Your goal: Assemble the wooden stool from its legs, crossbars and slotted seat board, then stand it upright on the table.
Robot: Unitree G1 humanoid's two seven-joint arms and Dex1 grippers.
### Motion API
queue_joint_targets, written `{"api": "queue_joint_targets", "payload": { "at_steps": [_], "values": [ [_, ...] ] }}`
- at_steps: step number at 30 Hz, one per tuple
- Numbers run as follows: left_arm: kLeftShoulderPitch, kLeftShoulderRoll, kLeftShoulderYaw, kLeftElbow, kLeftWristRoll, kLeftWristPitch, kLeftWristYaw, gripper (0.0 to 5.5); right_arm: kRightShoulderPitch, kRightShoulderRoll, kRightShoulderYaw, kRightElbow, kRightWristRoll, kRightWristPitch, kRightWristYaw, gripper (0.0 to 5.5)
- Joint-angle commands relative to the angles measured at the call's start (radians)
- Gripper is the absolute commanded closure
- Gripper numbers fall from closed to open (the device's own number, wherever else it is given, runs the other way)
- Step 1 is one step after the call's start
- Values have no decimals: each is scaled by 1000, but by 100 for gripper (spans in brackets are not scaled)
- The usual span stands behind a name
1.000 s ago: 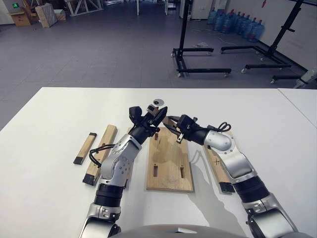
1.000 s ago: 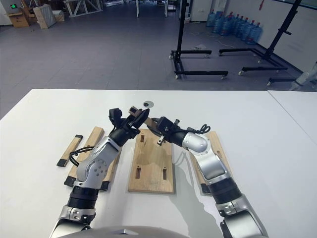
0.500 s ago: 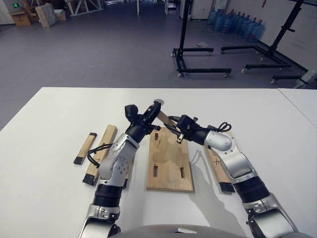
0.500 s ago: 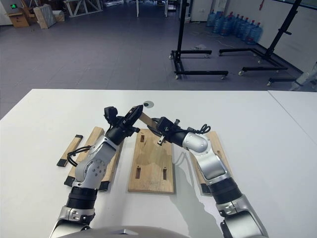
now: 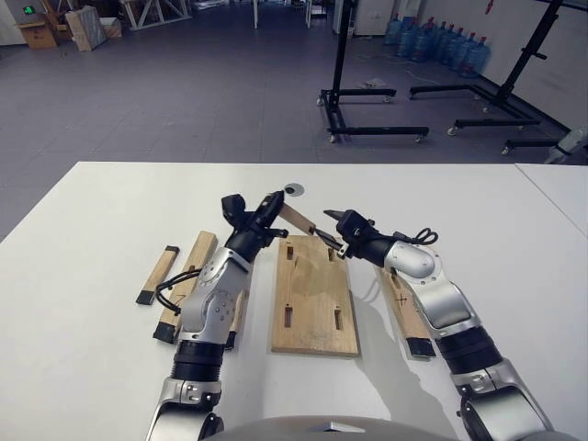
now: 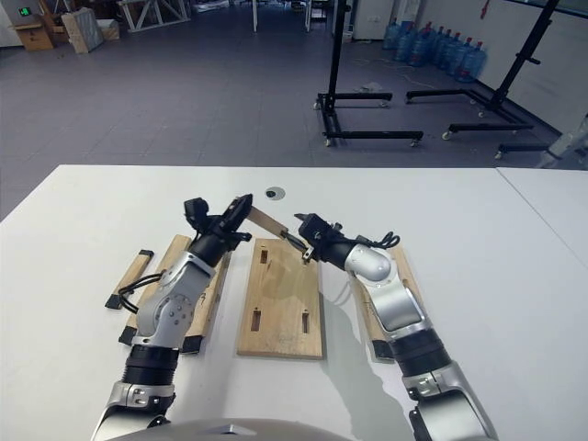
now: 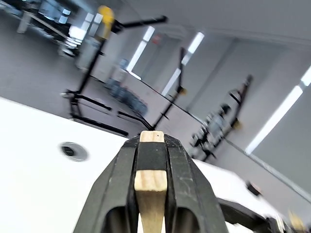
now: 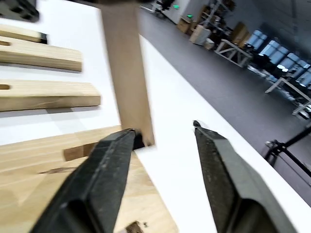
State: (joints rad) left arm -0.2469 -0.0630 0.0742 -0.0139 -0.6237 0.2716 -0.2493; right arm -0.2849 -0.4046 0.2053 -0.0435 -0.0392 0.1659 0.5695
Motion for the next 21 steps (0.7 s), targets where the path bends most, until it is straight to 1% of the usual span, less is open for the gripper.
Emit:
{"api": "queue_joint_targets", "payload": {
  "at_steps": [1, 4, 5, 7, 10, 13, 16, 19, 21],
  "values": [
    [2, 50, 93, -19, -4, 10, 44, 511, 87, -17, -46, -61, -8, 43, -44, 268],
    [-16, 159, 151, -134, -27, 79, 41, 511, 125, 1, -119, -61, -23, 47, -155, 268],
    [-16, 198, 179, -182, -43, 134, 72, 511, 126, 10, -139, -46, -32, 43, -197, 268],
    [-5, 268, 196, -239, -51, 235, 102, 511, 151, 33, -165, -48, -53, 45, -272, 268],
    [54, 419, 165, -315, -10, 357, 53, 511, 168, 88, -164, -44, -84, 39, -368, 268],
    [57, 516, 169, -336, 3, 447, 33, 511, 184, 152, -138, -57, -120, 39, -444, 268],
    [67, 555, 151, -374, 66, 445, 41, 511, 221, 187, -115, -79, -141, 40, -476, 268],
    [114, 538, 151, -441, 90, 461, 75, 511, 244, 201, -115, -90, -157, 44, -501, 268],
    [181, 516, 154, -489, 107, 460, 98, 511, 247, 207, -120, -93, -163, 45, -518, 268]
  ]
}}
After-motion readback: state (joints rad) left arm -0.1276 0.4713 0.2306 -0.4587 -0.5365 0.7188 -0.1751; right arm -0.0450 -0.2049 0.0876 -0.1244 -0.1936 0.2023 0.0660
